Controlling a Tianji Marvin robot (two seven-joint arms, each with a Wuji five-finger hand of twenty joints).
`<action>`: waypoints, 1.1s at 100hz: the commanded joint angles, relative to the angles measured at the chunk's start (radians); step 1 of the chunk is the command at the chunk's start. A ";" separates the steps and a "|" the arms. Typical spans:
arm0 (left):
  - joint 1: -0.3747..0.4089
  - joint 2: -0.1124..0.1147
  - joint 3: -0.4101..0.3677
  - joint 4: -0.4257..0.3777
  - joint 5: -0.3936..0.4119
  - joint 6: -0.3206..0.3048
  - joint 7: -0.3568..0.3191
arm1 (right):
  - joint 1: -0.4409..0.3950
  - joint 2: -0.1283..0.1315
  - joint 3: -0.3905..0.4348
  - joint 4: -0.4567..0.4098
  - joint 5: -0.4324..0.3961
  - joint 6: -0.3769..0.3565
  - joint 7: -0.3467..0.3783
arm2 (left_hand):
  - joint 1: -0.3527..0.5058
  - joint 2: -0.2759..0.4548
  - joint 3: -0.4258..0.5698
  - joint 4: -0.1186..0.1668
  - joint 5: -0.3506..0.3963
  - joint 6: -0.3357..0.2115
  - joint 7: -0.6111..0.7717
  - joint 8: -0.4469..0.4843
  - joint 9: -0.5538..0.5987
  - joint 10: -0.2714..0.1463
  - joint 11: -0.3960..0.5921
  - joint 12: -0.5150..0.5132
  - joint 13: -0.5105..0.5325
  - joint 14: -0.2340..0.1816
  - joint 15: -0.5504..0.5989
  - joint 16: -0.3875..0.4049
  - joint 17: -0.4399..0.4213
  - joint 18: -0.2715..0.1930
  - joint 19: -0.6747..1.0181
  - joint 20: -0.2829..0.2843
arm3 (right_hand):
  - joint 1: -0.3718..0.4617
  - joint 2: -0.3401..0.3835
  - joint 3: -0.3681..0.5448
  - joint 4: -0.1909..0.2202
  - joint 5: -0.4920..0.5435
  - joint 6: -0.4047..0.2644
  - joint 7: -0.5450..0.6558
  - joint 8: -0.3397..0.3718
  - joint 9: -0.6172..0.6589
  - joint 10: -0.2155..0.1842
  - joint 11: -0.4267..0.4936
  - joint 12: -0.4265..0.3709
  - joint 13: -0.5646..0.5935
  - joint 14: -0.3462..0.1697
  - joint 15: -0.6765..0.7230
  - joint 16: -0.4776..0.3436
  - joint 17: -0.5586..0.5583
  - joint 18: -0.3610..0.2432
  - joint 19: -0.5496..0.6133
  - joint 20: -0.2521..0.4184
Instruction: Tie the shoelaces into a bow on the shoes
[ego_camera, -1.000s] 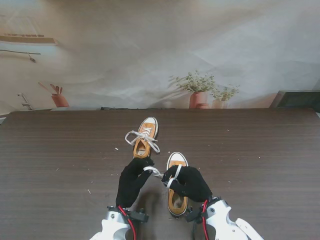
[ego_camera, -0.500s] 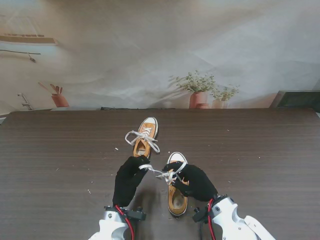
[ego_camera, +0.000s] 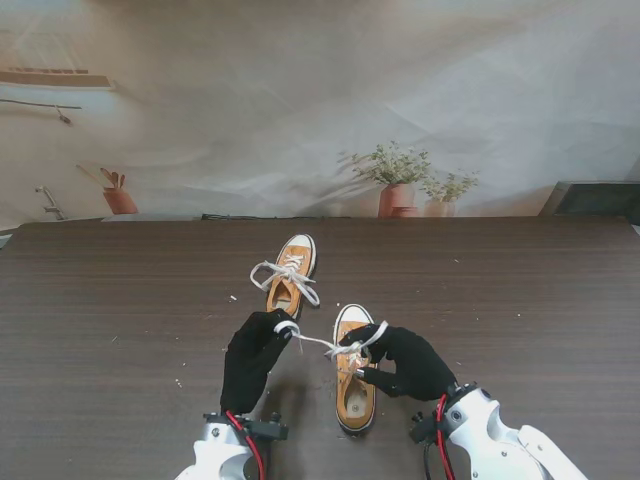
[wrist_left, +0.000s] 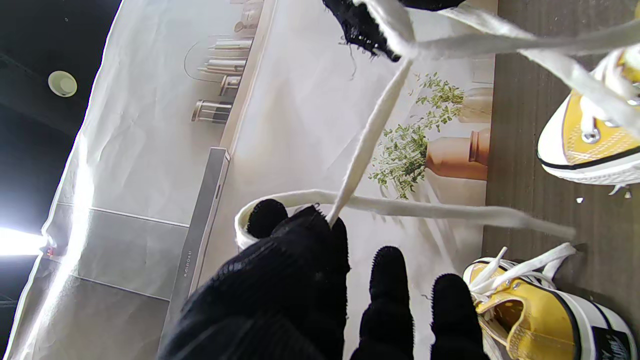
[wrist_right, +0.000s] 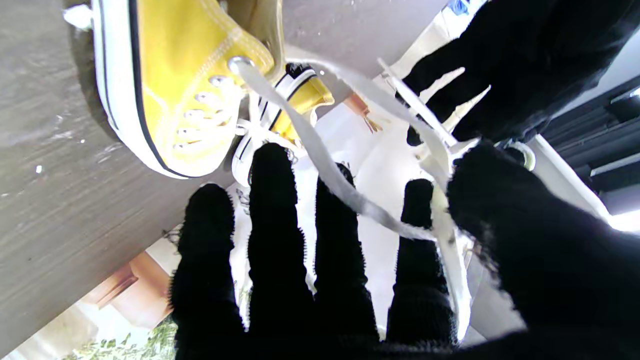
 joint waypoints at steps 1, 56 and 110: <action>0.005 -0.001 -0.001 -0.015 0.002 0.004 -0.016 | 0.004 -0.010 -0.011 0.009 0.021 0.009 0.016 | 0.050 0.020 -0.031 0.001 -0.014 -0.093 0.001 -0.020 0.007 -0.021 -0.018 -0.012 -0.005 -0.014 -0.005 -0.030 -0.005 -0.019 0.010 0.018 | -0.066 0.075 -0.050 0.006 0.045 -0.046 0.003 -0.020 0.038 -0.001 0.021 0.022 0.034 0.000 0.026 0.010 0.010 0.000 0.028 0.016; 0.020 0.005 -0.009 -0.030 -0.009 0.017 -0.031 | 0.023 -0.044 -0.066 0.042 0.099 0.035 -0.094 | 0.050 0.016 0.011 -0.011 -0.031 -0.092 0.078 0.096 0.007 -0.014 -0.026 -0.014 -0.008 -0.005 -0.030 -0.048 -0.007 -0.014 -0.002 0.009 | -0.179 0.339 -0.136 -0.062 0.393 -0.016 0.077 -0.129 0.183 0.067 -0.142 -0.056 0.053 0.100 -0.056 -0.002 -0.019 0.092 -0.011 0.003; 0.070 0.009 -0.067 -0.043 -0.007 0.053 -0.022 | 0.041 -0.094 -0.107 0.093 0.126 0.084 -0.284 | 0.050 0.022 0.062 -0.014 -0.064 -0.061 0.124 0.172 0.048 0.006 0.006 0.016 0.024 0.014 -0.027 -0.042 -0.008 0.008 -0.032 0.008 | -0.023 0.134 -0.061 -0.144 0.507 0.005 0.195 -0.058 0.145 0.048 -0.099 -0.067 -0.013 0.091 -0.084 -0.037 -0.122 0.041 -0.082 -0.045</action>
